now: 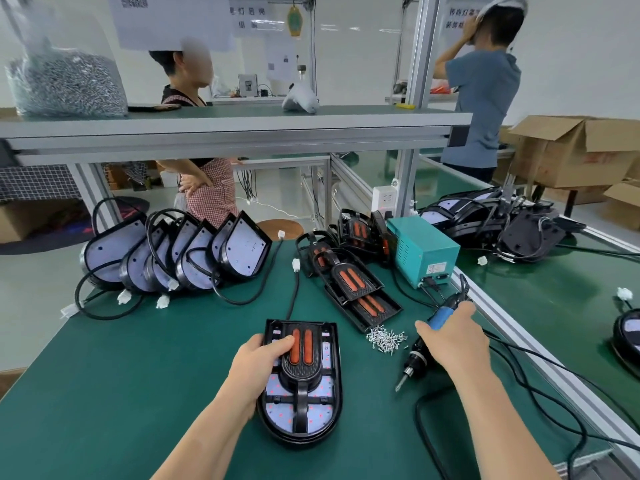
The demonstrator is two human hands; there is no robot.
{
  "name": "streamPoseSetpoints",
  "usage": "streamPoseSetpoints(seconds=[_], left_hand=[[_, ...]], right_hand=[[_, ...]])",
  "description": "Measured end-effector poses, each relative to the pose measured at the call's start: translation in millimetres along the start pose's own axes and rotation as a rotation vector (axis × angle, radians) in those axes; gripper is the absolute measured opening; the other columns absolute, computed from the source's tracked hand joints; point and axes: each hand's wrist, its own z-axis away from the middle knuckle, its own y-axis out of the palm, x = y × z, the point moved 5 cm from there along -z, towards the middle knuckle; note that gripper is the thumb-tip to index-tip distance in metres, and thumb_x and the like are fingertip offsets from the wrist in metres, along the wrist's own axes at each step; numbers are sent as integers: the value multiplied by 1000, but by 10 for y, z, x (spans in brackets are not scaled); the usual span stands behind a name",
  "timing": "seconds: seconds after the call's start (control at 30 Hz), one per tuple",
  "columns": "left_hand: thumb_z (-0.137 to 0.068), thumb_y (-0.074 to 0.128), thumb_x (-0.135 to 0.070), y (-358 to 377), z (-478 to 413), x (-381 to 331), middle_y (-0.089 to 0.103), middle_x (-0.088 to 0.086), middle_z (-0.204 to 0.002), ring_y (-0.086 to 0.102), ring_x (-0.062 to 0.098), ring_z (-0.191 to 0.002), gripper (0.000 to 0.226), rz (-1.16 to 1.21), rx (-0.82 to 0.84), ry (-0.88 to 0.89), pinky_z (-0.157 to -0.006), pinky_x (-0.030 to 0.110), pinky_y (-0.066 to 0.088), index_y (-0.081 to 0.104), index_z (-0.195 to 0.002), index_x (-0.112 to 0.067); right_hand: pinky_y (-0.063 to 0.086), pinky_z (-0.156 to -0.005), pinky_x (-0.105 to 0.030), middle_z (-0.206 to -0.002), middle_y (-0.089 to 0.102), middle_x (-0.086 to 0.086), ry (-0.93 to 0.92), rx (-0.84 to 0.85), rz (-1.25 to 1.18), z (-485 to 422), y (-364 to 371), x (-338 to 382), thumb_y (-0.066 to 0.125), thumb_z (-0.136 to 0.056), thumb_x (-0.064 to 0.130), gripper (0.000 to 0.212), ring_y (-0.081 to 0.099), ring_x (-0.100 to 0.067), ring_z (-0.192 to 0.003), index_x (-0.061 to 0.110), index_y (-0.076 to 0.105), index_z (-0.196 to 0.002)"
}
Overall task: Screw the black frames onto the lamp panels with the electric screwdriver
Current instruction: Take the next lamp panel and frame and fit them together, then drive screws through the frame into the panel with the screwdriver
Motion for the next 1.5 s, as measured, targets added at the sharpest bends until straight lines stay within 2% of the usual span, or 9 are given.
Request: streamPoseSetpoints(seconds=[0.27, 0.47, 0.6, 0.8, 0.97, 1.2, 1.37, 1.43, 1.5], left_hand=[[-87, 74, -24, 15, -5, -14, 78, 5, -98, 73, 28, -97, 24, 2, -7, 2, -97, 49, 54, 70, -108, -12], [-84, 77, -25, 28, -7, -24, 78, 8, -99, 73, 30, -98, 27, -1, -8, -2, -98, 51, 53, 70, -106, -10], [-80, 78, -30, 20, -5, -29, 78, 7, -99, 73, 28, -97, 33, -20, -8, -2, -98, 50, 54, 71, -106, -11], [-87, 75, -25, 18, 5, -27, 78, 6, -99, 73, 28, -98, 24, -34, -23, -22, -99, 51, 53, 70, -107, -12], [-87, 75, -28, 9, 39, -39, 77, 6, -102, 72, 29, -100, 25, -47, -31, -31, -100, 51, 52, 70, -107, -13], [-89, 72, -33, 14, 82, -81, 73, 5, -108, 69, 23, -100, 25, -109, -47, -38, -99, 48, 51, 63, -105, -17], [-87, 58, -64, 108, 155, -437, 49, 7, -128, 46, 29, -122, 64, -1009, -331, 220, -102, 43, 39, 51, -123, -12], [-88, 60, -57, 332, 246, -732, 51, 3, -125, 45, 28, -120, 53, -1130, -403, 506, -98, 42, 37, 55, -125, -19], [-91, 60, -42, 723, 256, -900, 60, -2, -109, 51, 26, -109, 25, -1186, -227, 752, -90, 40, 42, 66, -106, -23]], right_hand=[[46, -59, -33, -88, 63, -11, 237, 50, -619, -15, 99, -239, 75, -77, 25, 53, 58, -26, -67, 2, 51, -118], [35, -34, -19, -63, 46, -7, 212, 202, -1036, 12, 89, -161, 63, -87, 18, 18, 43, -15, -38, 5, 51, -91], [38, -35, -16, -76, 51, -8, 260, 362, -1350, 37, 172, -33, 56, -97, 28, 32, 50, -13, -44, 0, 55, -111], [41, -35, -18, -86, 69, -12, 269, 438, -1530, 42, 279, 25, 56, -97, 52, 46, 60, -16, -49, 6, 59, -102], [39, -39, -22, -75, 55, -1, 267, 634, -1786, 139, 399, 202, 70, -82, 48, 42, 50, -13, -51, 11, 56, -96], [37, -45, -22, -75, 52, 1, 269, 714, -1867, 89, 498, 263, 63, -87, 54, 54, 48, -13, -56, 9, 66, -117], [34, -46, -19, -74, 46, 3, 256, 676, -1892, 22, 456, 202, 68, -81, 49, 36, 44, -12, -58, 16, 59, -94], [36, -46, -20, -73, 47, 3, 252, 643, -1886, 6, 436, 193, 67, -83, 49, 36, 44, -12, -58, 16, 62, -96], [39, -46, -21, -73, 48, 2, 234, 622, -1848, 1, 415, 208, 68, -84, 48, 38, 44, -12, -58, 14, 63, -102]])
